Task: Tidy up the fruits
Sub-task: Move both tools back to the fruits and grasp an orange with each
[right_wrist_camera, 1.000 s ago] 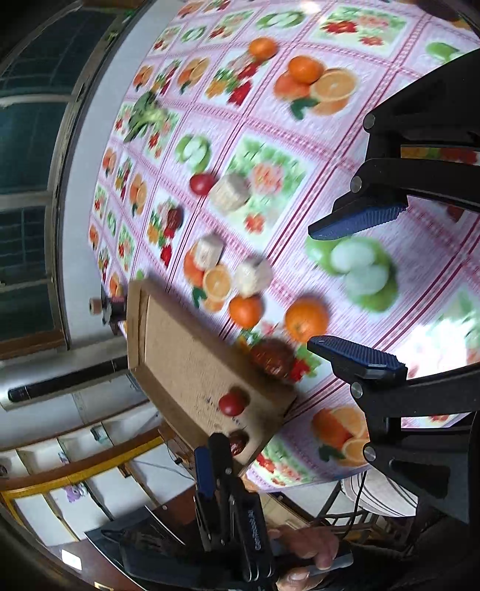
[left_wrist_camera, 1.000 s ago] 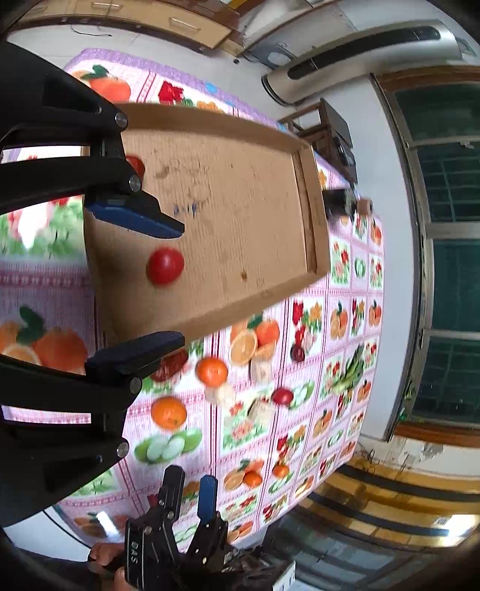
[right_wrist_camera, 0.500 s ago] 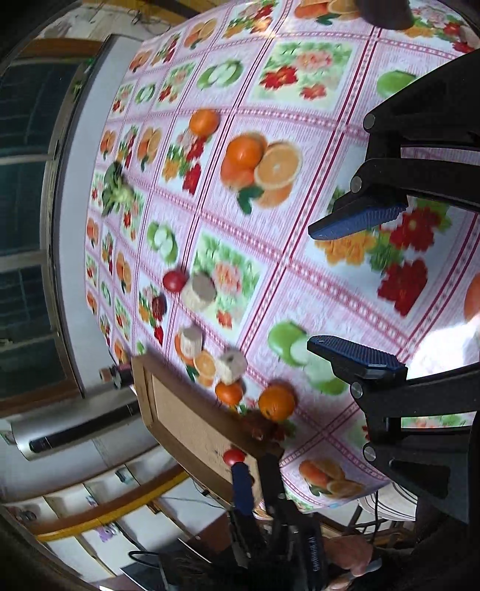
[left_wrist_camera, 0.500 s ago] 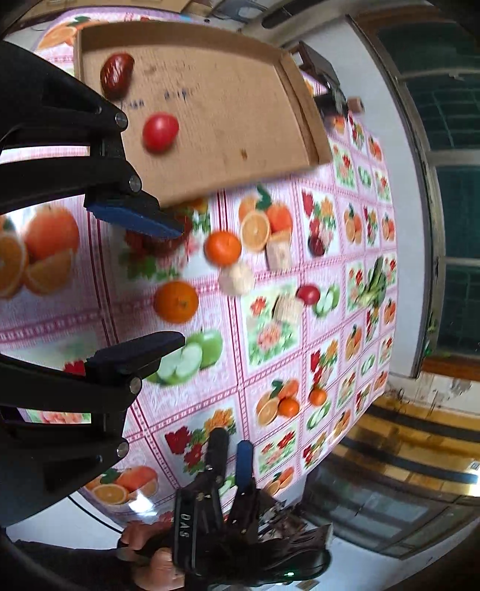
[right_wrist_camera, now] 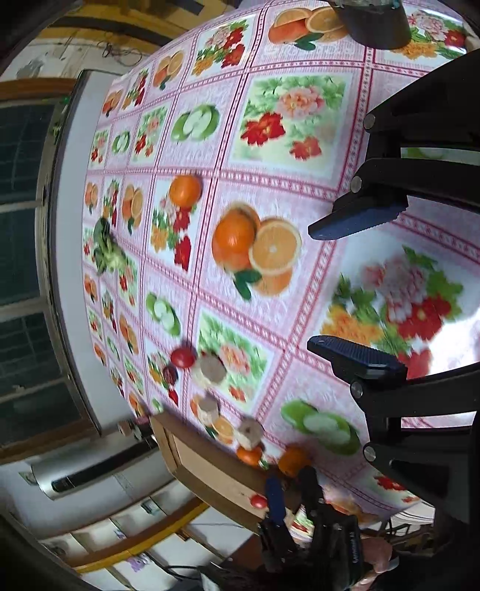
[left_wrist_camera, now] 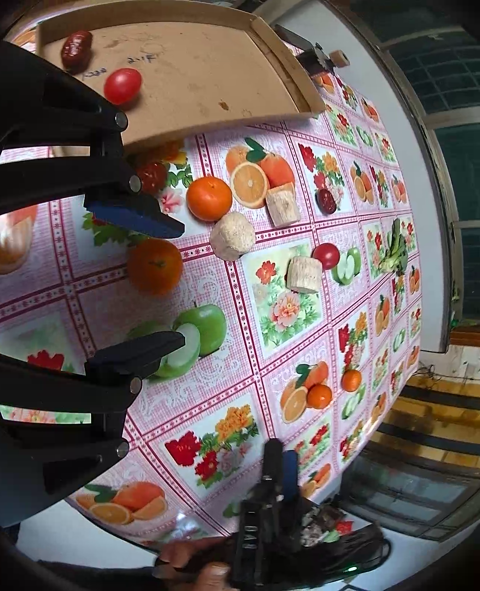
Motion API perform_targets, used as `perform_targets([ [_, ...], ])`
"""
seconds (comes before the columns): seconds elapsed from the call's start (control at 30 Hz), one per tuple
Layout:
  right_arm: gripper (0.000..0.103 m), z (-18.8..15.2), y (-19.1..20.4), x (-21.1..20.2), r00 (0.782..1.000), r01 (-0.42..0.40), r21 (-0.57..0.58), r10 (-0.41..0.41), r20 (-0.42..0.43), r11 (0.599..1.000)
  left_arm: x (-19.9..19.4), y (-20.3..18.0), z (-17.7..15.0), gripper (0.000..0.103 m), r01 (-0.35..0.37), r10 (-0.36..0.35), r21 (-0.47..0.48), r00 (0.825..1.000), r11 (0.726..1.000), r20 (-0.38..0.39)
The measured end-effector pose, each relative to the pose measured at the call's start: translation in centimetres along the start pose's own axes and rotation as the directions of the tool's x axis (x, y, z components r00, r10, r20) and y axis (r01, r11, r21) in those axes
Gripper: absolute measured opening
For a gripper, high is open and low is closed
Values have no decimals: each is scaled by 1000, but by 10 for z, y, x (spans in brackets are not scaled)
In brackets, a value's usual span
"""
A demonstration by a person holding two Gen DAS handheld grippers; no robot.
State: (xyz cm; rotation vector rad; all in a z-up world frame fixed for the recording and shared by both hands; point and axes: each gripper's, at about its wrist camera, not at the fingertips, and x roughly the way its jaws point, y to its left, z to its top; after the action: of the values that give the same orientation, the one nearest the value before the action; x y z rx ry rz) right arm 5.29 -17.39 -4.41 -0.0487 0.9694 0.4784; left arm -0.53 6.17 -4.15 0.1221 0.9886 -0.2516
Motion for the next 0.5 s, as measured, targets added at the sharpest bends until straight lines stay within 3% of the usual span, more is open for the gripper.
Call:
perform_targets([
  [0.3, 56, 34, -18, 29, 997, 73, 0, -73, 12, 997, 27, 9, -6, 51, -20, 21, 15, 998, 1000, -67],
  [0.37, 55, 41, -18, 39, 996, 83, -7, -83, 10, 997, 26, 6, -8, 50, -25, 27, 31, 998, 999, -54],
  [0.47, 53, 47, -17, 56, 995, 99, -21, -99, -2, 995, 25, 5, -9, 39, -3, 4, 29, 999, 1000, -48],
  [0.5, 45, 49, -17, 61, 994, 106, -24, -106, -8, 994, 25, 4, -8, 36, -12, 13, 29, 999, 999, -41],
])
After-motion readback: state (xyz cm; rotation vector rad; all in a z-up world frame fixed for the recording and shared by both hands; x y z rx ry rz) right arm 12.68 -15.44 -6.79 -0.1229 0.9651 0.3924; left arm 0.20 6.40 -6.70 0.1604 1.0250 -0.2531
